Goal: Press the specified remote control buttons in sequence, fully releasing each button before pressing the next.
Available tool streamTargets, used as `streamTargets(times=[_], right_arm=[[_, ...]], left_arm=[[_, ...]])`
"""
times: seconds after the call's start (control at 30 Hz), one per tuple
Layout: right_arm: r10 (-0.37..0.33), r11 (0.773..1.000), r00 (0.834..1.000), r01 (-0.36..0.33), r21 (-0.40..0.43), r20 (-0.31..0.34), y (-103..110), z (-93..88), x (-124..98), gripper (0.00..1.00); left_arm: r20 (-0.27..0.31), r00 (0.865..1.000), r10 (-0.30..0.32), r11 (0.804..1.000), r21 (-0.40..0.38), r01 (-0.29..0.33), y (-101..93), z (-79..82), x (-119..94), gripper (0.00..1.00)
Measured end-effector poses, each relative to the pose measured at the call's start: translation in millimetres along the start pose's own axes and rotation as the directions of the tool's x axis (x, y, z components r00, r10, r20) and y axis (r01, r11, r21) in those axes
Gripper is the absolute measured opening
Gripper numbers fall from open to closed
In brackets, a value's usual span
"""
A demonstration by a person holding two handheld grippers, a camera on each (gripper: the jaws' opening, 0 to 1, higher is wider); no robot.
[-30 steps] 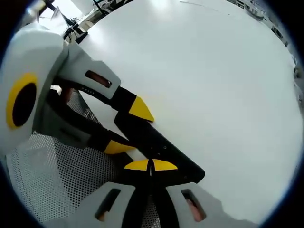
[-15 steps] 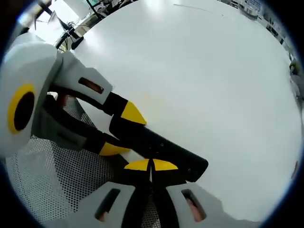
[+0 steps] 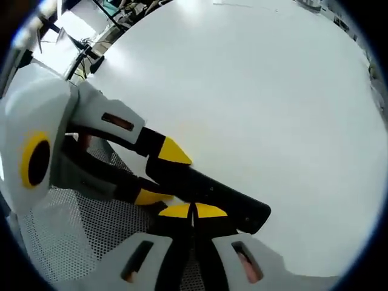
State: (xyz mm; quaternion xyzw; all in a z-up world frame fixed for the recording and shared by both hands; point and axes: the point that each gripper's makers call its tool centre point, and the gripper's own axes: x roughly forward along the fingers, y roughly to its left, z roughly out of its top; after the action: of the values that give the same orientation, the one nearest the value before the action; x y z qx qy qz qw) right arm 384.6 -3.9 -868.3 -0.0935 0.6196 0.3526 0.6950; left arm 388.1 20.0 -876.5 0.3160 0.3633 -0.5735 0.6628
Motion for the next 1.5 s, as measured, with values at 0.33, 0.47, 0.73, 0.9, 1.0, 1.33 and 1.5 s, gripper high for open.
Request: streamTargets(times=[0.33, 0.47, 0.73, 0.9, 1.0, 1.33, 1.5], right_arm=[[0.019, 0.999, 0.999, -0.02, 0.027, 0.031, 0.3, 5.6, -1.1, 0.0], [0.021, 1.0, 1.0, -0.021, 0.02, 0.02, 1.9, 4.1, 1.0, 0.0], [0.022, 0.999, 1.0, -0.023, 0.029, 0.016, 0.1, 3.5, 1.5, 0.0], [0.033, 0.998, 0.999, -0.034, 0.044, 0.023, 0.6, 3.5, 1.6, 0.0], [0.05, 0.996, 0.998, -0.051, 0.079, 0.025, 0.6, 2.4, 2.5, 0.0], [0.114, 0.977, 0.993, -0.118, 0.179, 0.035, 0.2, 3.0, 1.7, 0.0], [0.115, 0.979, 0.993, -0.119, 0.168, 0.036, 2.8, 4.4, 1.7, 0.0]], left_arm=[[0.001, 1.0, -0.02, 0.999, 0.026, 0.02, -4.5, 1.4, 1.2, 0.24], [0.003, 1.0, -0.022, 0.999, 0.026, 0.022, -5.0, 1.9, 1.5, 0.24], [0.005, 1.0, -0.022, 0.999, 0.025, 0.022, -5.3, 1.9, 1.0, 0.25], [0.004, 1.0, -0.023, 0.999, 0.026, 0.023, -5.1, 1.9, 1.2, 0.25], [0.002, 1.0, -0.023, 0.999, 0.027, 0.023, -5.1, 1.9, 1.3, 0.25], [-0.003, 1.0, -0.025, 0.999, 0.03, 0.025, -5.0, 2.0, 1.4, 0.25], [0.0, 1.0, -0.027, 0.999, 0.03, 0.027, -4.9, 2.2, 1.2, 0.25]])
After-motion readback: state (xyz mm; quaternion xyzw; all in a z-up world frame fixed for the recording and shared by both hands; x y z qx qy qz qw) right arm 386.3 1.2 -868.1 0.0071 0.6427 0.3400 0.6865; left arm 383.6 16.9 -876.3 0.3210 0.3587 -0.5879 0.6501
